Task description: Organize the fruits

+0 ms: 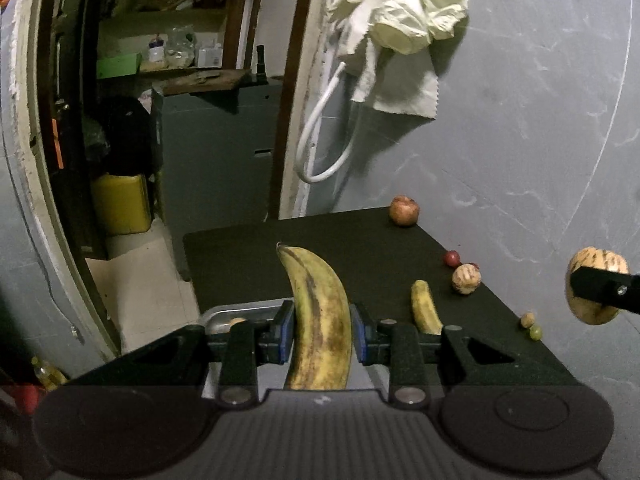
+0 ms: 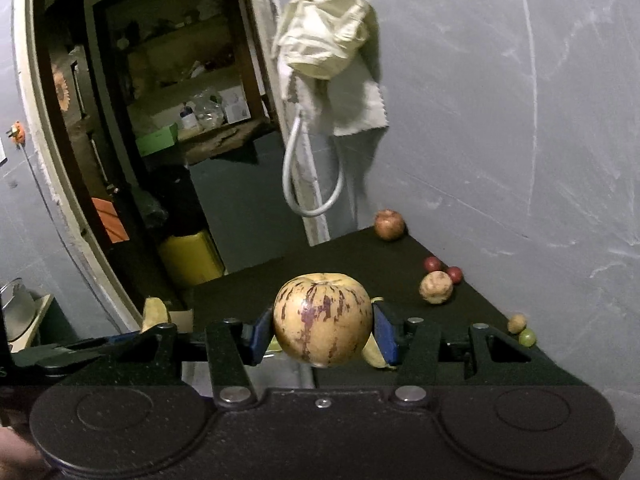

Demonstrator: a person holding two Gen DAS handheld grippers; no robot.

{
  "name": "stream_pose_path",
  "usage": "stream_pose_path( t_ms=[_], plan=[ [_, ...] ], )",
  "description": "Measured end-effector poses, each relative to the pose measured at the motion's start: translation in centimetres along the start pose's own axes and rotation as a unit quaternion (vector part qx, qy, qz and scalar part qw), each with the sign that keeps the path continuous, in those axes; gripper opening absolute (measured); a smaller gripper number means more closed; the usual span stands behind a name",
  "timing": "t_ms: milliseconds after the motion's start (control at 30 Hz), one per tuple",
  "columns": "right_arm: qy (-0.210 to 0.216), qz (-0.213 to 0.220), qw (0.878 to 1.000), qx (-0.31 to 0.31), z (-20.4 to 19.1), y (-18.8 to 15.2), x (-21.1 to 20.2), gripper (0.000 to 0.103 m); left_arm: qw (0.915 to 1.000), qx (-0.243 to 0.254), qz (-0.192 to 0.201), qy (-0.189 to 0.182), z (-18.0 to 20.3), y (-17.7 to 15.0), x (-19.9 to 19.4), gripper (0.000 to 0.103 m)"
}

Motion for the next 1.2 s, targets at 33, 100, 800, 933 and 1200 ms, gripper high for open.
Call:
stream_pose_path(
  t_ms=[33,100,800,933,1200],
  plan=[
    [-0.002,0.000,1.000,-0.002,-0.8,-0.2,-0.3,0.054,1.0000,0.000,-0.002,-0.004,-0.7,-0.2,-0.1,0.032],
    [-0.006,-0.001,1.000,-0.005,-2.3,-0.7,-0.7,0.054,0.9999,0.000,-0.005,-0.011,-1.8,-0.6,-0.4,0.032],
    [0.074,-0.015,0.996,-0.048,-6.5,-2.2,-0.4,0.054,0.9996,-0.002,-0.005,0.027,-3.0,-3.2,-3.2,0.032],
    [0.087,-0.032,0.995,-0.037,-5.8,-2.8,0.9,0.054,0.9991,0.004,-0.022,0.037,-2.7,-4.7,-3.2,0.032],
    [0.080,-0.062,0.994,-0.040,-5.4,-2.7,5.3,0.054,0.9975,0.023,-0.062,0.025,-3.0,-5.5,1.1,0.032]
  ],
)
Point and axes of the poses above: each gripper's, at about its wrist camera, not at the fingertips, and x roughly the way its jaws point, z to its right, y to its top, the point moved 7 cm from there along x, roughly the way its jaws point, and after that the axes turned 6 degrees about -z, right-handed, at the moved point
